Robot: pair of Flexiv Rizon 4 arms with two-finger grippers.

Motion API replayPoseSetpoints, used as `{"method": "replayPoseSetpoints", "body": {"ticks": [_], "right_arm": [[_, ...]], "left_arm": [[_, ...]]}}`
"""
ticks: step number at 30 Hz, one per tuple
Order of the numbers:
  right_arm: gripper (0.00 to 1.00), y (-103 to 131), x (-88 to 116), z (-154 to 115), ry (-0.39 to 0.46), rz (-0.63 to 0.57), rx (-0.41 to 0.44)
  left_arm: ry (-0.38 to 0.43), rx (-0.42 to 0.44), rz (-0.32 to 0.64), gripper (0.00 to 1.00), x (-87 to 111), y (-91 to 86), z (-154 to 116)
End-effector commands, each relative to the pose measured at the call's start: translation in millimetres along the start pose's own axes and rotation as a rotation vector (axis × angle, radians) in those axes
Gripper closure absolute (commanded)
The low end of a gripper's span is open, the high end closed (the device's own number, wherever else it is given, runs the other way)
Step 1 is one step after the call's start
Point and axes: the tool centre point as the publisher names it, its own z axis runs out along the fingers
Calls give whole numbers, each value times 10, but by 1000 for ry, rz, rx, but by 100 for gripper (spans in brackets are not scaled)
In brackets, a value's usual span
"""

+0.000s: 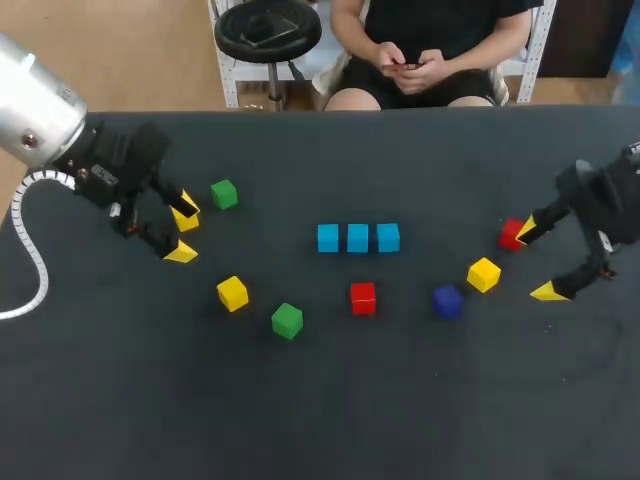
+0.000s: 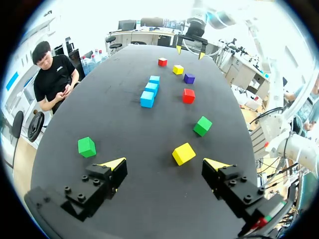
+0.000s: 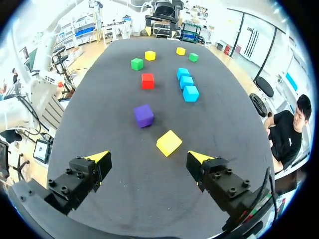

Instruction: Place the blue cubes, place green cubes on the blue cubes, place the yellow cubes on the green cubes, then place the red cubes on the yellow cubes, and place purple cube on the red cubes.

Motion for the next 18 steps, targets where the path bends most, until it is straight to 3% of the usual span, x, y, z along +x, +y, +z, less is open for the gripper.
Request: {"method": "replayPoseSetpoints", "body": {"ticks": [1, 9, 11, 15, 18], "right_arm": [[0, 6, 11, -1, -3, -1, 2], [0, 6, 11, -1, -3, -1, 2], [0, 6, 11, -1, -3, -1, 2], [0, 6, 11, -1, -3, -1, 2], [0, 6, 11, -1, -3, -1, 2]], "left_arm": [[-2, -1, 3, 0, 10, 0, 1], [91, -92, -22, 0, -21, 319, -205], [80, -108, -6, 0, -49, 412, -242], [108, -79, 93, 0, -108, 617, -263], [187, -18, 220, 0, -134, 769, -265]]}}
